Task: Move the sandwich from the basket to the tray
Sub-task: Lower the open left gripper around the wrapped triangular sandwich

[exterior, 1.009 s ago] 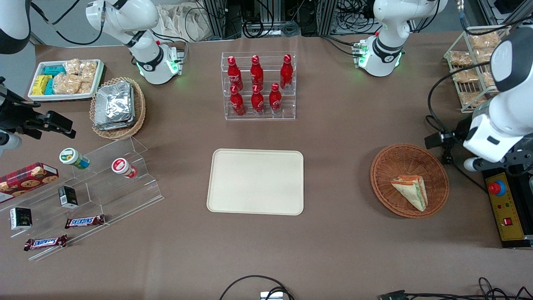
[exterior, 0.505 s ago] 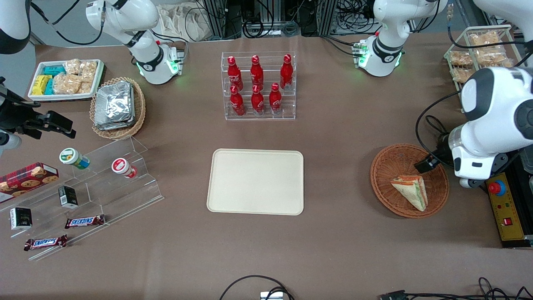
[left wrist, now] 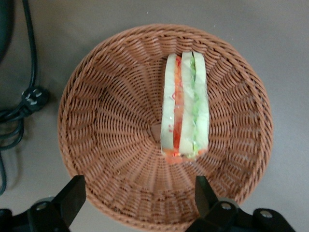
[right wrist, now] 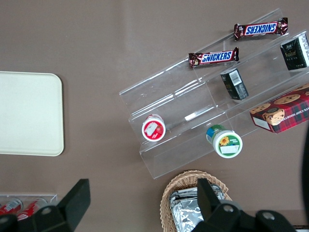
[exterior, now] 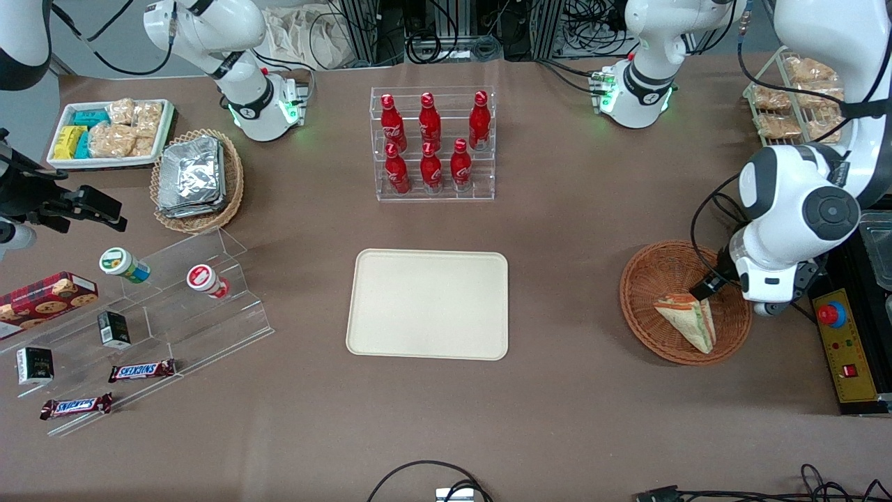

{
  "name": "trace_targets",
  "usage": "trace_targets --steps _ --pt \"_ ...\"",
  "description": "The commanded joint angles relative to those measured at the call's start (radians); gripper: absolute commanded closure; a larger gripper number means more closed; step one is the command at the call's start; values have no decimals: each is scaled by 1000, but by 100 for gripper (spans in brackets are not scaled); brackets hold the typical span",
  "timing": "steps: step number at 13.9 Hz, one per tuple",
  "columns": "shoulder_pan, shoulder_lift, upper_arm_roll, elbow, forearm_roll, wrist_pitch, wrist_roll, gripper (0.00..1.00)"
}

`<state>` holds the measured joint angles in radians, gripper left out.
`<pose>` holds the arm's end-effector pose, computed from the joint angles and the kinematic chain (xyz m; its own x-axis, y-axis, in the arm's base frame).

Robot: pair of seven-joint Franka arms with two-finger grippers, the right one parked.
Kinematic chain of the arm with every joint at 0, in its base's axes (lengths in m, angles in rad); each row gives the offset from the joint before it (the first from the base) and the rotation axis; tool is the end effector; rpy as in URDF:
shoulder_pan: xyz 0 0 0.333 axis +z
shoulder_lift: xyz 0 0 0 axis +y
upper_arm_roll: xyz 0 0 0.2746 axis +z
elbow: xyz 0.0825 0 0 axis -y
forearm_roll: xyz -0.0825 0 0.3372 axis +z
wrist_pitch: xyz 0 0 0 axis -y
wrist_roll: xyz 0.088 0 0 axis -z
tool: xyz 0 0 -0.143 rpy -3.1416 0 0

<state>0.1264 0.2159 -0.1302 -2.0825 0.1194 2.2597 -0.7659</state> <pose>0.5289 0.0045 0.2757 0.7734 0.6337 0.0151 0.6330 -0.7709 -0.0707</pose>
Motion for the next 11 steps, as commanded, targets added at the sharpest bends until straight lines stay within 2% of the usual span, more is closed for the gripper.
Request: trace_targets --steps 1,8,9,11 --pt "1 17 14 -62 26 139 -10 0" --pt "2 97 26 -64 19 227 -15 0" --pt "2 80 27 -64 19 210 -12 0" --pt "2 45 27 -19 17 65 19 0"
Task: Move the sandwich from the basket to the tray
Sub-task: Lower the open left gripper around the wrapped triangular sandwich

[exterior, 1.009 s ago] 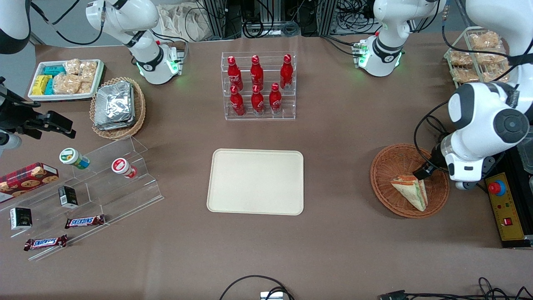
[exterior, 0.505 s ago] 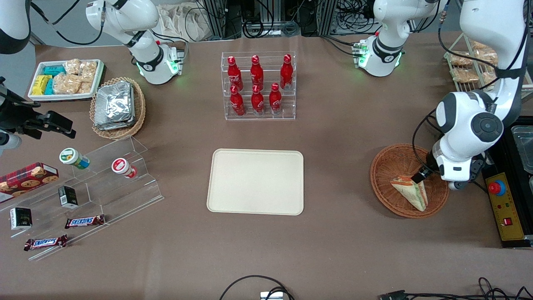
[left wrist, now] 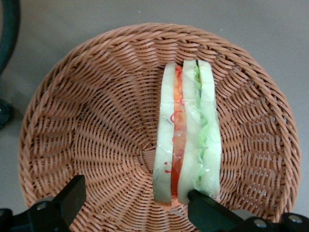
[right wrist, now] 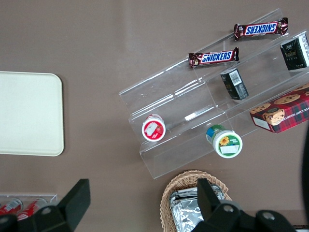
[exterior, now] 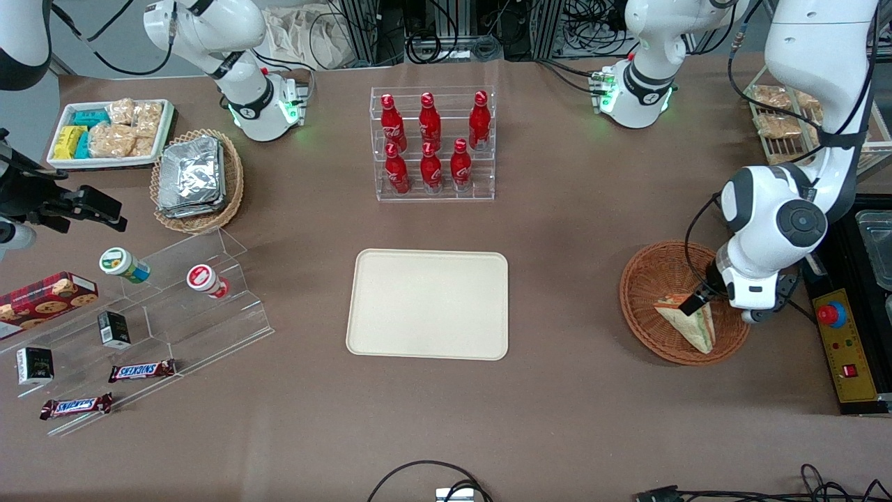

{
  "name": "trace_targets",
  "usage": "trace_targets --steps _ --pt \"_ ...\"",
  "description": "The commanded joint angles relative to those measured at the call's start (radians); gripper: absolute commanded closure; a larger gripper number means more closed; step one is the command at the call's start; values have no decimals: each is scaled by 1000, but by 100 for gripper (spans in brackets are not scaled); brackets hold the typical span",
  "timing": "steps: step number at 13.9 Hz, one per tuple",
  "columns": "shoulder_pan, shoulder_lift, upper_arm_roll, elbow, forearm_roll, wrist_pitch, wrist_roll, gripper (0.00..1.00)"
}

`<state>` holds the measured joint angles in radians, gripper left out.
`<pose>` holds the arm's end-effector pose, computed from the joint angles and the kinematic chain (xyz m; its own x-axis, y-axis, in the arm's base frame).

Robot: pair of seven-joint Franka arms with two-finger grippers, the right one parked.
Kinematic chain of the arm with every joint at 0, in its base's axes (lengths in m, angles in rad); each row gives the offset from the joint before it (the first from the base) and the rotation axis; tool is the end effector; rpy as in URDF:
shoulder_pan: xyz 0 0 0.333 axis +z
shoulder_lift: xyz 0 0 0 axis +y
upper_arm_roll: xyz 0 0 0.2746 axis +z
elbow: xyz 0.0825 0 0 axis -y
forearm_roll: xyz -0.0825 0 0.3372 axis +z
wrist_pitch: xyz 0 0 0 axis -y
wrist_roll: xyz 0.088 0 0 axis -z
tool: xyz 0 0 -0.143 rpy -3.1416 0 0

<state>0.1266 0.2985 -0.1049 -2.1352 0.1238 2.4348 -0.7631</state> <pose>0.5298 0.0139 0.2267 0.7677 0.6398 0.0357 0.6408 -0.7669 -0.0348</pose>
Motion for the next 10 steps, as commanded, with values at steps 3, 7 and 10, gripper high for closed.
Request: trace_targets --steps 3,7,10 --pt "2 -19 1 150 2 -240 41 0" --pt "1 25 1 147 -82 -173 41 0" --pt "1 102 1 135 -81 -56 42 0"
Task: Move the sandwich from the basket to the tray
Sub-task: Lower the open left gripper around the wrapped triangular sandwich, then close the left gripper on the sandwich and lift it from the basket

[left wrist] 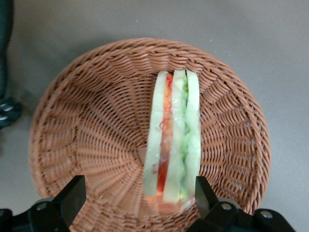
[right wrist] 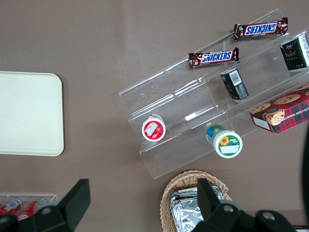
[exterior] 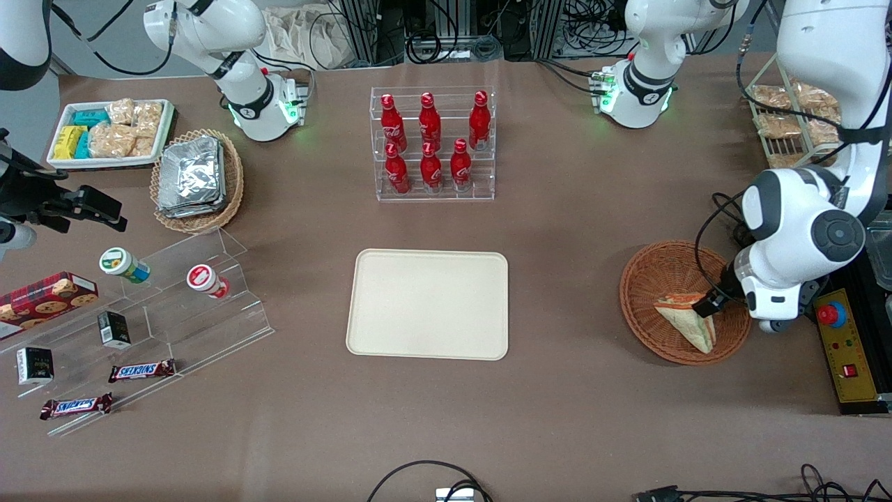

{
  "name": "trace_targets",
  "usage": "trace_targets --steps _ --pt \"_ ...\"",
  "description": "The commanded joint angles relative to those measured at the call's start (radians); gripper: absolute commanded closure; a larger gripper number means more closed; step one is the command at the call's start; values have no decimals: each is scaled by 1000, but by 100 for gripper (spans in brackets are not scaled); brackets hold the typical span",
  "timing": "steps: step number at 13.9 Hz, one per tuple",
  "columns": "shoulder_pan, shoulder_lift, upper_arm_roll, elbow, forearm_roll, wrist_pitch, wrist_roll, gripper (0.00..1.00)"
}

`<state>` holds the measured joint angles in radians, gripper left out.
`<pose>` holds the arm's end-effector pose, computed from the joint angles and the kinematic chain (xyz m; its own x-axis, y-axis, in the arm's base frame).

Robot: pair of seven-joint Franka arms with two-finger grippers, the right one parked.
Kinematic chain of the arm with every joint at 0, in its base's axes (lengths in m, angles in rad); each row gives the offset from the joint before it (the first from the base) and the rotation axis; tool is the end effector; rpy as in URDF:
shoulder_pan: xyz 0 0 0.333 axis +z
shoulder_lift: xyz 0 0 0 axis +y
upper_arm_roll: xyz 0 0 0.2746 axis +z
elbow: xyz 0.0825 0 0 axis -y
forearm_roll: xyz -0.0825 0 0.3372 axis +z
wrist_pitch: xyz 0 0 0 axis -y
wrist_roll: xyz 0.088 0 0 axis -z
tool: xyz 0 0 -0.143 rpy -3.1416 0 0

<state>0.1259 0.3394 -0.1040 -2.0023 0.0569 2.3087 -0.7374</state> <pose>0.5518 0.0149 0.2438 0.7477 0.6637 -0.0185 0.6633 -0.7479 -0.0253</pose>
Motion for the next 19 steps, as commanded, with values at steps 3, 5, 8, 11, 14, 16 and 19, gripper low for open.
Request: trace_targets --steps 3,5,8,11,14,16,19 --pt "3 113 1 -53 -9 202 18 0" --pt "3 104 1 -44 -8 196 21 2" --pt "1 64 1 -18 -6 140 16 0" --pt "1 36 -2 156 -14 -123 18 0" --pt "-2 43 -5 205 -19 -193 16 0" --pt "-2 78 -5 191 -19 -186 15 0" --pt "0 115 -5 148 -19 -109 16 0"
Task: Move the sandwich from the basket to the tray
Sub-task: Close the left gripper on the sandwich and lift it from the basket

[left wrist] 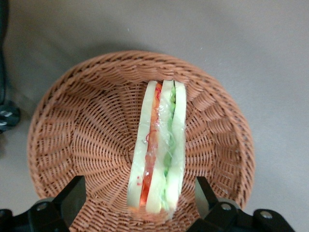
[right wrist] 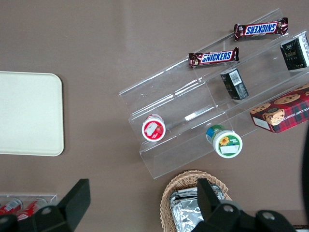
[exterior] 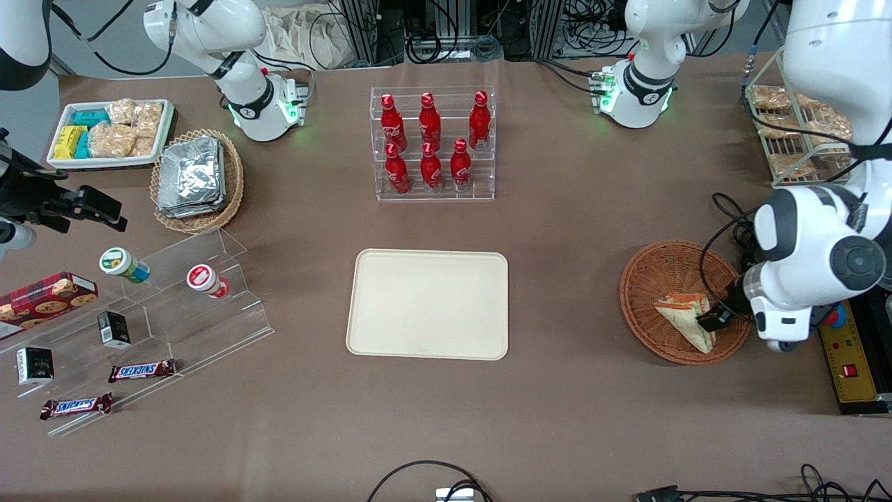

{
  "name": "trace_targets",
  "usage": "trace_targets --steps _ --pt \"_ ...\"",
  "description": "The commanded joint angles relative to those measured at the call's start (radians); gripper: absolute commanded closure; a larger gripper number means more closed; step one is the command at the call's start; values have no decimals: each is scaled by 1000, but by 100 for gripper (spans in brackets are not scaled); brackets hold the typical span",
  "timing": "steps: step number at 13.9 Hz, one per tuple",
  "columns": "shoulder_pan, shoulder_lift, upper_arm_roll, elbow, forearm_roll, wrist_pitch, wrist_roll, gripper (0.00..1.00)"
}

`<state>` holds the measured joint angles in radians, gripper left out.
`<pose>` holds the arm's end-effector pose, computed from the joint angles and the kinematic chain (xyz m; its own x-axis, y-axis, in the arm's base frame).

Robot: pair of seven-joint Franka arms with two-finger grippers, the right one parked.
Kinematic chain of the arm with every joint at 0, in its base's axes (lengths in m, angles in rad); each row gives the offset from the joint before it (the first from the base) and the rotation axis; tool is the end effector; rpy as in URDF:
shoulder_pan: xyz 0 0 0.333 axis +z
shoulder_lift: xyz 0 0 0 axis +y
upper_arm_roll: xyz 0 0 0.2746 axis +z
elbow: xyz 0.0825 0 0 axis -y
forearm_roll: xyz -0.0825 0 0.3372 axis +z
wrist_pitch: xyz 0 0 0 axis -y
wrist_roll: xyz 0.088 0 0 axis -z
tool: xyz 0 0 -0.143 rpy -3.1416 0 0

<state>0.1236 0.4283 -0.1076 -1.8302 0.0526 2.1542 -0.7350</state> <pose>0.5747 0.0147 0.2481 0.7431 0.6646 -0.0776 0.6615 -0.7472 -0.0649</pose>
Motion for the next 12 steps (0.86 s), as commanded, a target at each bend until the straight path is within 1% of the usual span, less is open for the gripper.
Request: trace_targets --steps 1,3,5,6,7,8,9,10,12 --pt "4 29 -1 -56 -14 96 14 0" --pt "4 24 2 -136 -16 182 14 0" --pt "5 27 2 -150 -16 196 13 0" --pt "5 27 3 -152 -16 196 13 10" --pt "4 15 2 -150 -16 184 13 57" --pt "-2 -15 0 -147 -13 181 19 95" --pt "-5 -51 -4 -141 -7 173 61 100" --pt "-12 -77 -7 -124 -8 153 107 100" --pt "-12 -118 -26 -68 -7 42 134 100"
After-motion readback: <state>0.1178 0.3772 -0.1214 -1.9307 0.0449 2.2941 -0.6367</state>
